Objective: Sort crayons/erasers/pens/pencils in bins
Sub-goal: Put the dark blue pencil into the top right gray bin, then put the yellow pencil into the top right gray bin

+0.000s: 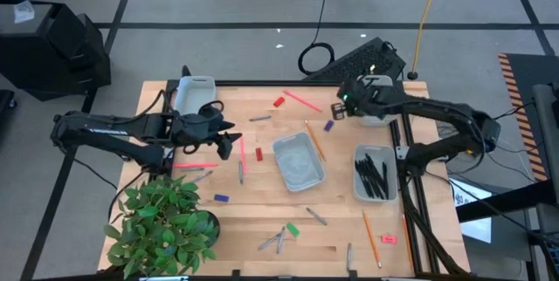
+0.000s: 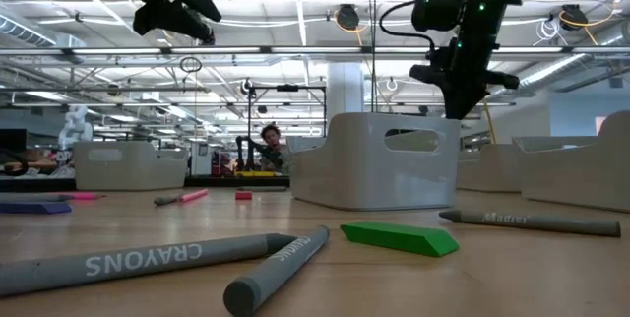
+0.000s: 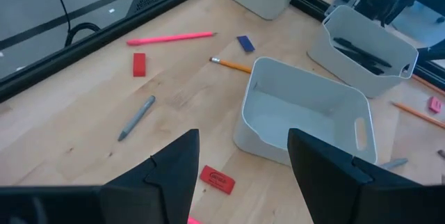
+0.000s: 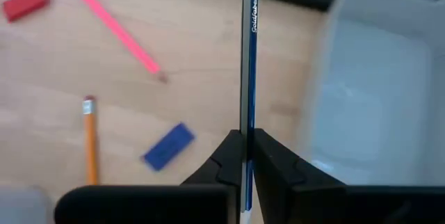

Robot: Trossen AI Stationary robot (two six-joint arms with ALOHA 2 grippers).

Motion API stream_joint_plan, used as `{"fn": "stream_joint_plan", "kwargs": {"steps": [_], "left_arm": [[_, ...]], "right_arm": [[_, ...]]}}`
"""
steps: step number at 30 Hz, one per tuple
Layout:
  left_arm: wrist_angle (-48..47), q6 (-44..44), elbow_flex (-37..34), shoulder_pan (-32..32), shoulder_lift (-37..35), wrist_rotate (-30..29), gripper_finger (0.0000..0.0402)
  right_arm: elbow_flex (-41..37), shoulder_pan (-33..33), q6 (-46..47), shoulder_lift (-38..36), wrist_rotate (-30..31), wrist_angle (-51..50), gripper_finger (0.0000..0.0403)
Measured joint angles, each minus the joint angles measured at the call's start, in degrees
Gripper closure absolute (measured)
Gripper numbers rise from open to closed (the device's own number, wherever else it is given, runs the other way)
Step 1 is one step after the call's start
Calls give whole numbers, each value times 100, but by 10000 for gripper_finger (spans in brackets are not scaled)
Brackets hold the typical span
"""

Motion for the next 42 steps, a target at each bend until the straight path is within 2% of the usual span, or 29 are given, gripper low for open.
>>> {"fn": "stream_joint_plan", "kwargs": {"steps": [4,9,13,17,22,28,32,34,38,42], "left_arm": [[10,-85,0,6,-1,0,179],[72,97,0,6,1,-2,179],[410,406,0,9,1,-15,179],[759,654,0,9,1,-5,179],[938,875,0,9,1,6,179],[1018,909,0,-7,1,32,179],[1018,856,0,-7,1,85,179],[1013,785,0,-7,1,87,179],[990,786,0,-7,1,87,179],[990,1034,0,-7,1,104,179]], "right_arm": [[278,-779,-769,13,5,-258,388],[287,-1730,-1617,392,-15,-669,387],[83,-2211,-2142,759,-12,-442,387],[-175,-2471,-2543,1032,-185,0,387],[-299,-2461,-2723,1053,-163,201,380],[-305,-2389,-2767,738,-158,3,315],[-305,-2161,-2609,259,-102,-410,279],[-307,-1805,-2460,-110,128,-673,273],[-307,-454,-1704,-934,262,-1195,269],[-305,1352,-302,-1460,-176,-1545,269]]}}
